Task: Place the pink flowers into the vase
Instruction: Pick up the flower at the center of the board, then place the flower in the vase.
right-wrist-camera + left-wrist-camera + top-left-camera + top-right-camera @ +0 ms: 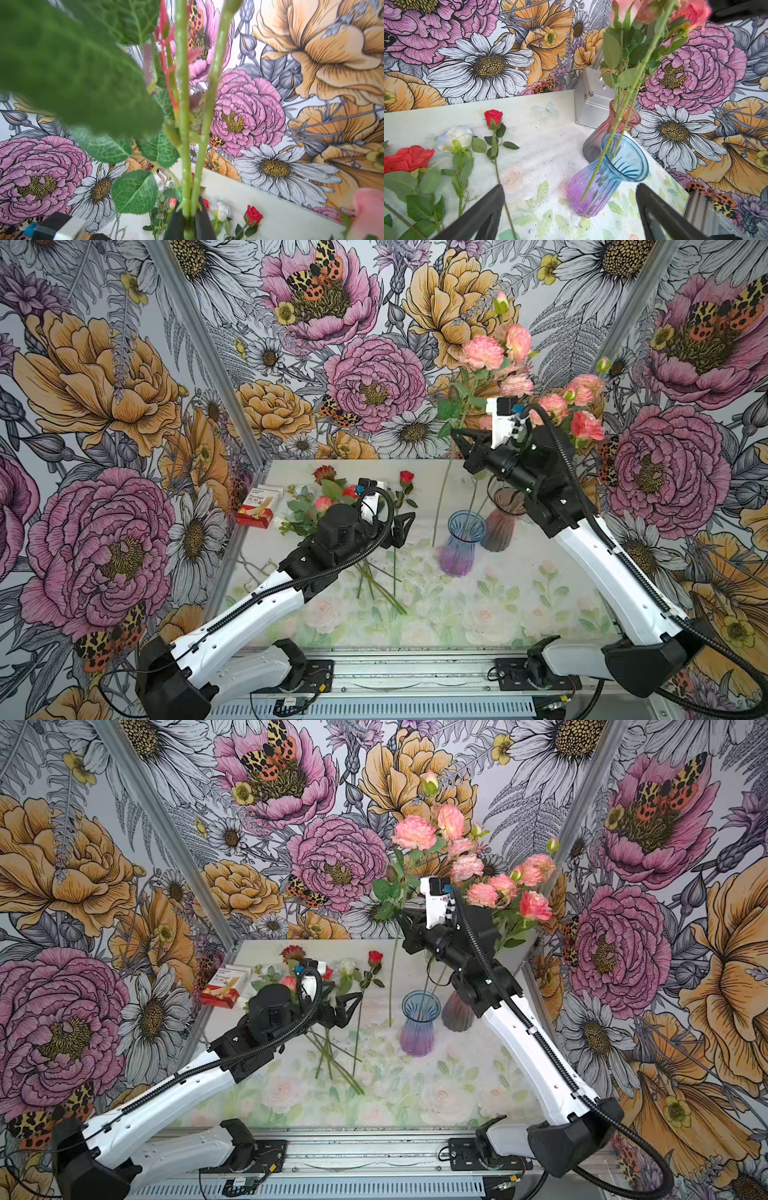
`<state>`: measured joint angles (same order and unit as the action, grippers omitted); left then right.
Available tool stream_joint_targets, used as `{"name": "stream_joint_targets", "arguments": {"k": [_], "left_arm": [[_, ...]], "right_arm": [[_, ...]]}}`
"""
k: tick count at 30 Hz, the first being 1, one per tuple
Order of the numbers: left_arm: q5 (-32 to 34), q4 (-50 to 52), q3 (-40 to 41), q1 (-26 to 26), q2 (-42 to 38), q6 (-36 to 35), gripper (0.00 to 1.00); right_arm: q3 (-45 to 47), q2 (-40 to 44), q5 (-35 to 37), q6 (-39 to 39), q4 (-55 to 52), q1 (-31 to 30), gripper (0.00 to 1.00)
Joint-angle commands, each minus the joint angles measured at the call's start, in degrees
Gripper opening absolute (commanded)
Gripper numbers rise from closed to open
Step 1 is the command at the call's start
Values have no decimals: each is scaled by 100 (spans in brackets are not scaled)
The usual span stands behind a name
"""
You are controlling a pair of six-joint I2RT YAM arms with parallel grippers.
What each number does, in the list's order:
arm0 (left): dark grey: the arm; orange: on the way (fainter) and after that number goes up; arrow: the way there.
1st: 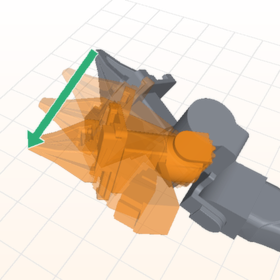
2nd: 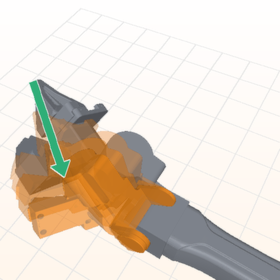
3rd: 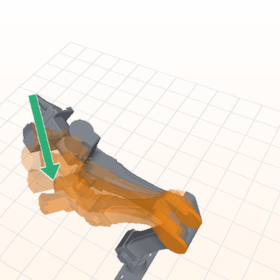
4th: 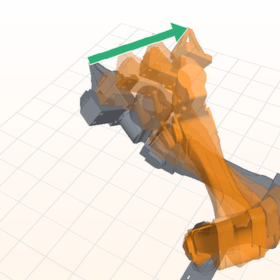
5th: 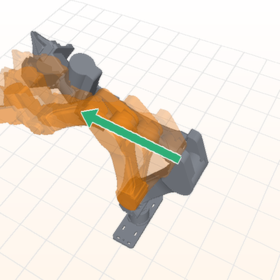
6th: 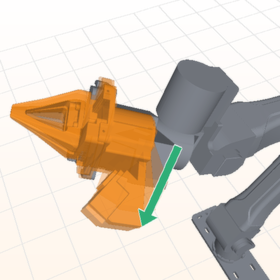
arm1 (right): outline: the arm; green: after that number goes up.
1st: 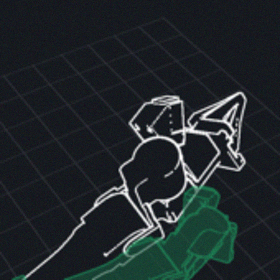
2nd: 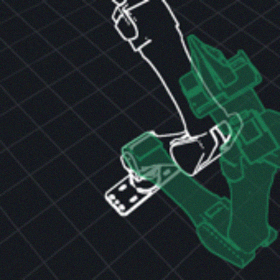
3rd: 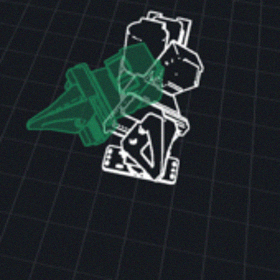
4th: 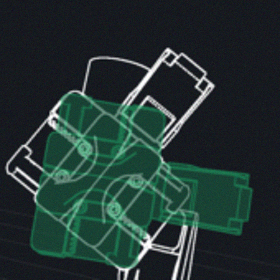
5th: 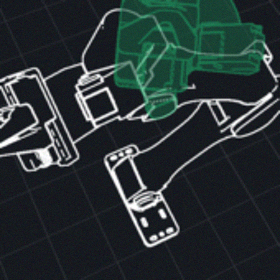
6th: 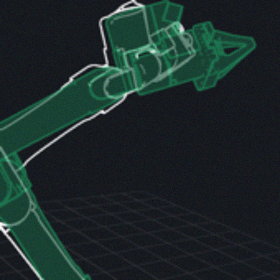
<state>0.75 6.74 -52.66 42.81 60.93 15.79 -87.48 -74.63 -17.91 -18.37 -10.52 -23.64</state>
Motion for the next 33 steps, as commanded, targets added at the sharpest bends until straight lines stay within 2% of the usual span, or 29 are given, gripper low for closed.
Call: {"name": "stream_joint_targets", "arguments": {"k": [1,7,17,29,33], "left_arm": [[159,174,11,22,-34,-172,99],[102,165,-91,33,181,-182,98],[96,189,-182,26,317,-215,99],[287,345,-331,27,529,-217,99],[439,228,-385,43,638,-271,99]], "right_arm": [[-265,391,245,153,94,104,0],[-407,768,525,340,29,320,0],[-480,887,381,299,-268,748,0],[1294,1117,449,396,-258,823,0],[1840,1434,622,551,-270,822,0]]}}
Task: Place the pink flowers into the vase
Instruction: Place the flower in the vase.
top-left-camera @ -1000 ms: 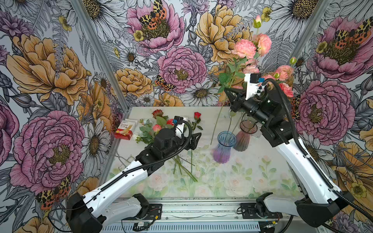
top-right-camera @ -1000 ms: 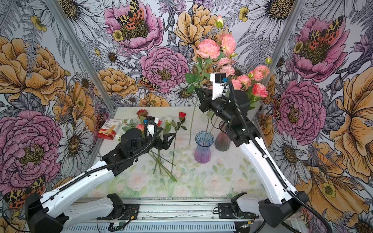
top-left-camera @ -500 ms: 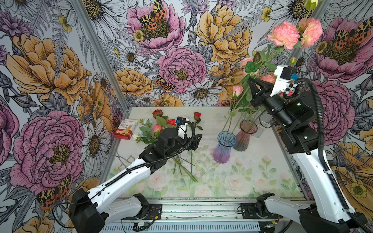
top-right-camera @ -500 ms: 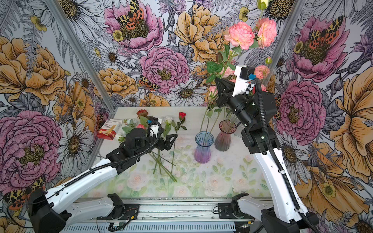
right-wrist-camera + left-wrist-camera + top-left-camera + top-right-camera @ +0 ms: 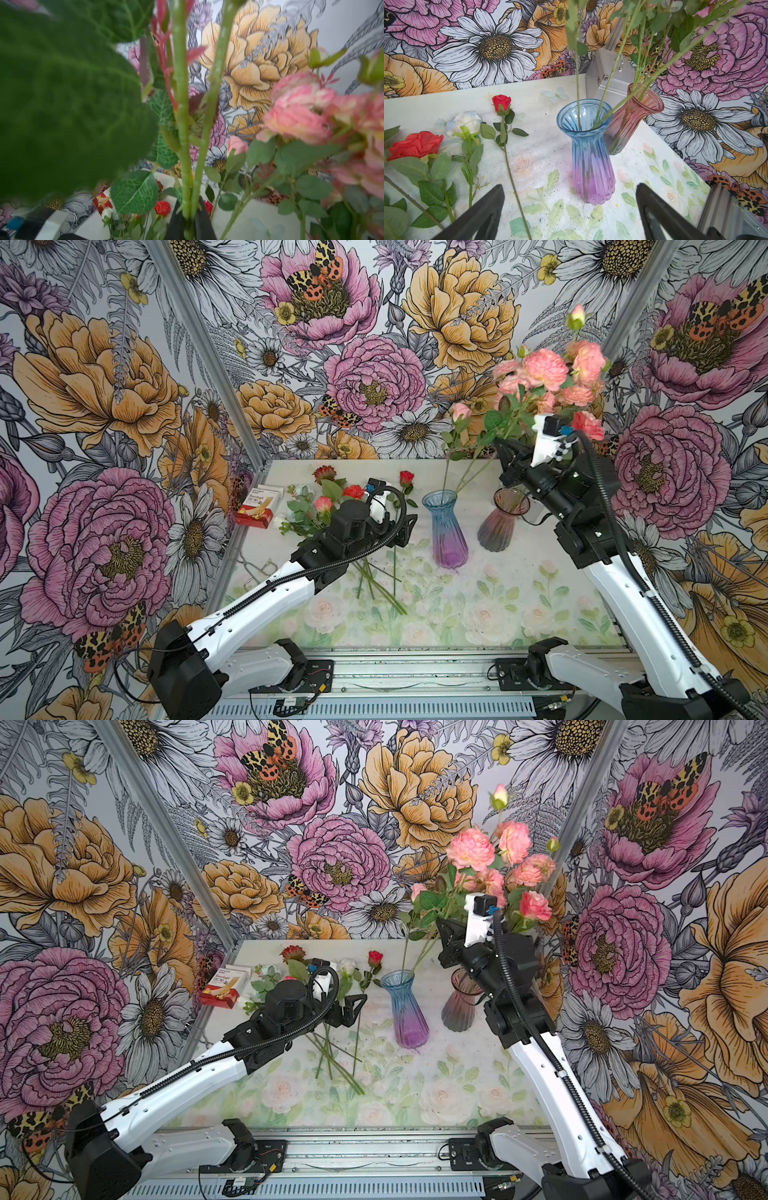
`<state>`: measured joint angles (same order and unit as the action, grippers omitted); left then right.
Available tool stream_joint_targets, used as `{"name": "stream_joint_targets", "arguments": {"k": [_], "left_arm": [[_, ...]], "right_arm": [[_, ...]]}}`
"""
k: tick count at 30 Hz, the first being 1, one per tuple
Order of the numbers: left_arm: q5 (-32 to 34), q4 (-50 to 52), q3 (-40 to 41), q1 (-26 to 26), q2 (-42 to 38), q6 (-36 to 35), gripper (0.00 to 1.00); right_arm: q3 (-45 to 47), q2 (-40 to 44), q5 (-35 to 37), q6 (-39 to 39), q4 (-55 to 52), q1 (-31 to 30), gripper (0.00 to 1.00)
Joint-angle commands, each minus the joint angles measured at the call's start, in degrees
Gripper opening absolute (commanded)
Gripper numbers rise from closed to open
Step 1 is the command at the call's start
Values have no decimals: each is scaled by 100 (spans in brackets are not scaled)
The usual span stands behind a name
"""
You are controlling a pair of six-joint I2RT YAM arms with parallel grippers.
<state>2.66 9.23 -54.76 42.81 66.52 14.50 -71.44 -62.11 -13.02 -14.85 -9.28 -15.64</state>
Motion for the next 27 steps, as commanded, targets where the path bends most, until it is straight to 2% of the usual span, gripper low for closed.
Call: {"name": "stream_joint_targets", "arguments": {"k": [1,15,22,27], "left_arm": [[253,29,-248,37,160,-183,99],[-17,-214,-566,62,1043,-66,99],[-134,-258,-563,118,1249,96,98],[-98,-291,-513,133,1265,132,99]], "right_arm": [[334,273,172,224,-392,30,0],[735,317,-17,82,-511,72,0],[975,244,19,-39,-171,-164,0],[945,27,184,26,-153,-576,0]]}}
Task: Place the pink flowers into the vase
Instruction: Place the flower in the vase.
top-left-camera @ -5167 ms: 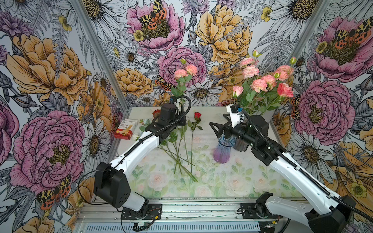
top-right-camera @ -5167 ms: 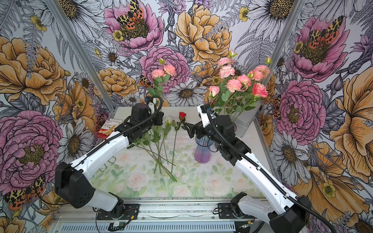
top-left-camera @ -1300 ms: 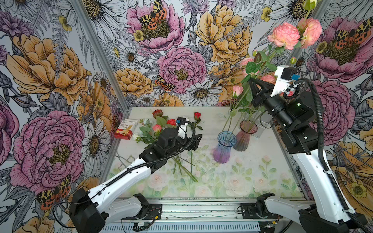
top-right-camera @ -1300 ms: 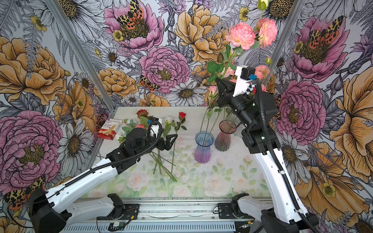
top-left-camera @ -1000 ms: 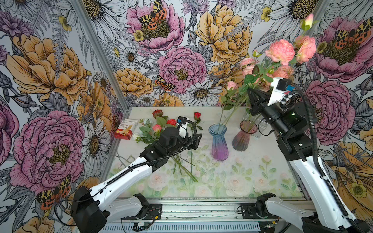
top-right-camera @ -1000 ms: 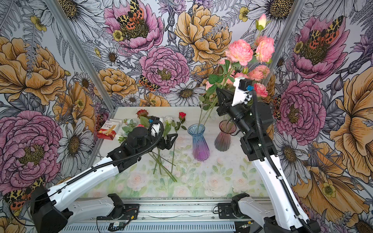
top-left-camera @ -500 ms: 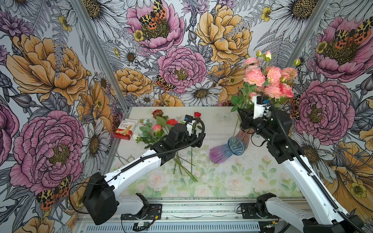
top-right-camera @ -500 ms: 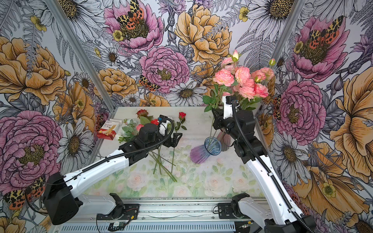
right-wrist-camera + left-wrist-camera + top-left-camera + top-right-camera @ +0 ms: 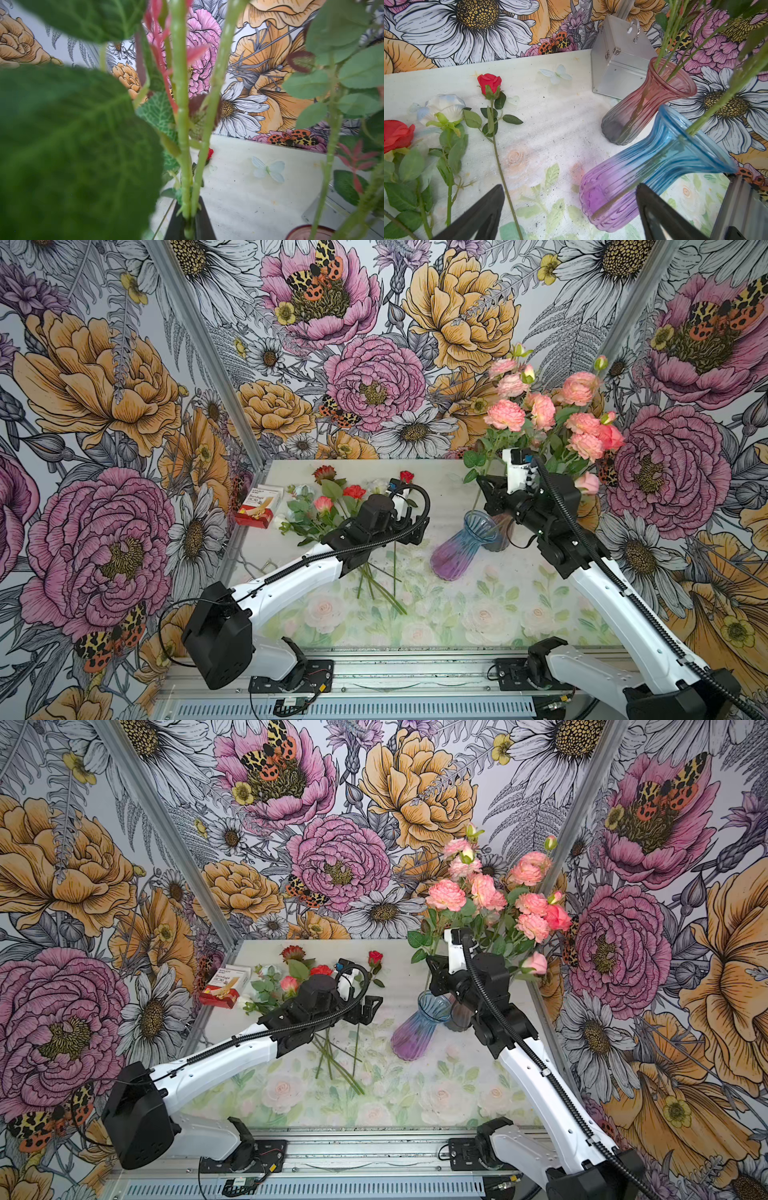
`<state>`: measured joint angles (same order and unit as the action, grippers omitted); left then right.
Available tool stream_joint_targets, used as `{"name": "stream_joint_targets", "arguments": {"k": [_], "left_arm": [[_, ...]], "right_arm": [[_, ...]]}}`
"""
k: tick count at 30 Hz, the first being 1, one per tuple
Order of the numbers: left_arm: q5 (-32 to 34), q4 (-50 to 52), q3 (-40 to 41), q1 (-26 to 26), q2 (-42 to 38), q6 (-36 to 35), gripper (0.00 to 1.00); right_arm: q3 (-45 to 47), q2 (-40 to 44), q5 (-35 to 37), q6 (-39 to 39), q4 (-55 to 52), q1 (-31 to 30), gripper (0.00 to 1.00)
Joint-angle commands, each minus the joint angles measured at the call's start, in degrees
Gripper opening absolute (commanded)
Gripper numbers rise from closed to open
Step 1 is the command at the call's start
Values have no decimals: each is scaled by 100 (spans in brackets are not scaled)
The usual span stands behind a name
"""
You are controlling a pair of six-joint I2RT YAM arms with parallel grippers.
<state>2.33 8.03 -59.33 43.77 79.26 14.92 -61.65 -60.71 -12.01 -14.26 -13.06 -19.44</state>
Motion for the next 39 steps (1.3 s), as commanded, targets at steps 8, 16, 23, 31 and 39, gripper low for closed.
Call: {"name": "stream_joint_targets", "arguments": {"k": [8,16,23,31,39], "left_arm": [[-48,-162,-43,36,-43,64,98],[-44,-164,-24,29,-60,44,99],[110,-94,16,-104,-190,172,99],[189,389,-100,-545,-118,606,99],[163,528,-88,-632,-79,767,99]], "right_arm": [[98,-39,310,-95,304,-576,0],[462,92,459,-117,304,-701,0],[674,145,391,-99,292,-763,0],[925,252,435,-68,286,-868,0],[1074,190,612,20,201,-1060,0]]}}
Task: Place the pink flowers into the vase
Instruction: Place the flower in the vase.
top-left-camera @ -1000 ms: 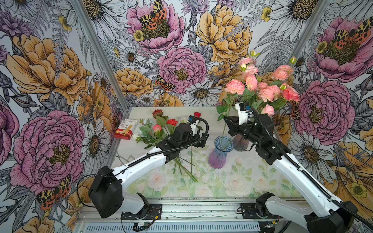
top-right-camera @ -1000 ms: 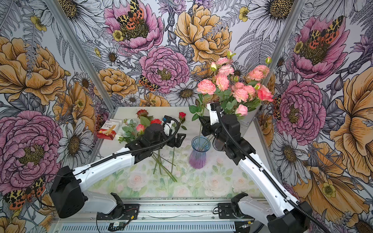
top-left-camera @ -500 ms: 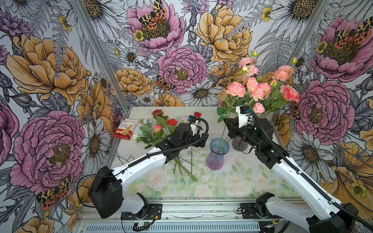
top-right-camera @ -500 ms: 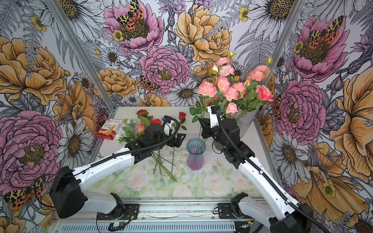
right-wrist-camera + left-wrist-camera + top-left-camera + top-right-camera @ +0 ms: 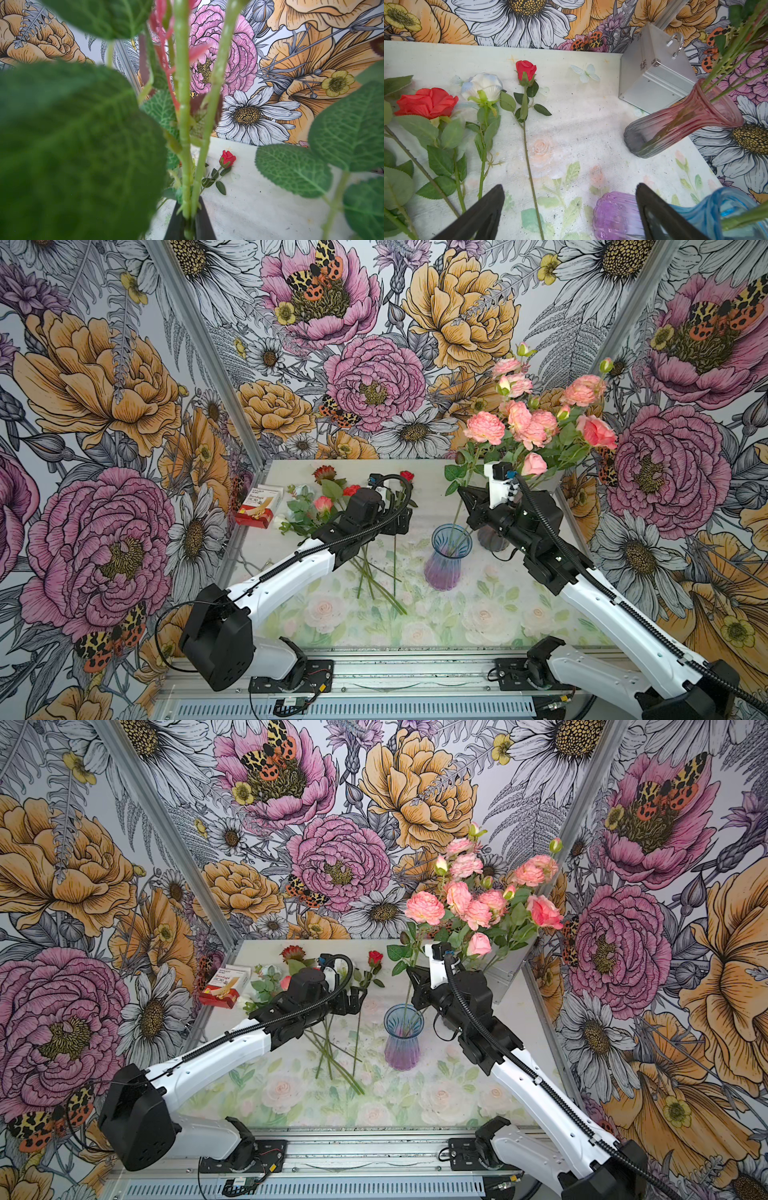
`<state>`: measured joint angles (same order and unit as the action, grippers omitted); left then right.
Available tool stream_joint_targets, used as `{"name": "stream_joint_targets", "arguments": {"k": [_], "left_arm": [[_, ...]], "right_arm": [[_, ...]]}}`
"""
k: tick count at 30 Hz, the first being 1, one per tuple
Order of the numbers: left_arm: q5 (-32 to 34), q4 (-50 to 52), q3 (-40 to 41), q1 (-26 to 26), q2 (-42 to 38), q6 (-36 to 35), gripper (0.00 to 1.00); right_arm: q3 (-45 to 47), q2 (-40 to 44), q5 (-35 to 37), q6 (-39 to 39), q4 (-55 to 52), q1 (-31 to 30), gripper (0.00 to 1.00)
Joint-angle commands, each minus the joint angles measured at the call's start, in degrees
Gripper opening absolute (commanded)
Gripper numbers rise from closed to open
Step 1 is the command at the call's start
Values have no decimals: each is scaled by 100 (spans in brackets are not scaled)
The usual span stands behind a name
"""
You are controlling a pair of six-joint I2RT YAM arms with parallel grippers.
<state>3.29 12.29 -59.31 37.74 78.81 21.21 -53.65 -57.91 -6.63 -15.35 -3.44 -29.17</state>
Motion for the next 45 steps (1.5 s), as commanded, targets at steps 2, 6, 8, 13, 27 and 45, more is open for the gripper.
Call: {"name": "stream_joint_targets", "arguments": {"k": [2,6,8,13,27,45], "left_arm": [[60,115,-93,-28,-41,131,99],[48,155,-132,-34,-26,105,99],[50,166,-142,-27,-32,98,99],[60,203,-168,-55,-47,76,99],[64,256,-151,-99,-94,59,99],[16,614,-223,-462,177,548,99]], "right_arm": [[285,-71,91,145,-792,-104,0],[251,-4,193,171,-892,-126,0],[250,24,224,173,-930,-124,2],[156,34,213,190,-1009,-133,13],[-276,224,246,327,-1308,-186,47],[-335,749,251,426,-1425,-315,99]]}}
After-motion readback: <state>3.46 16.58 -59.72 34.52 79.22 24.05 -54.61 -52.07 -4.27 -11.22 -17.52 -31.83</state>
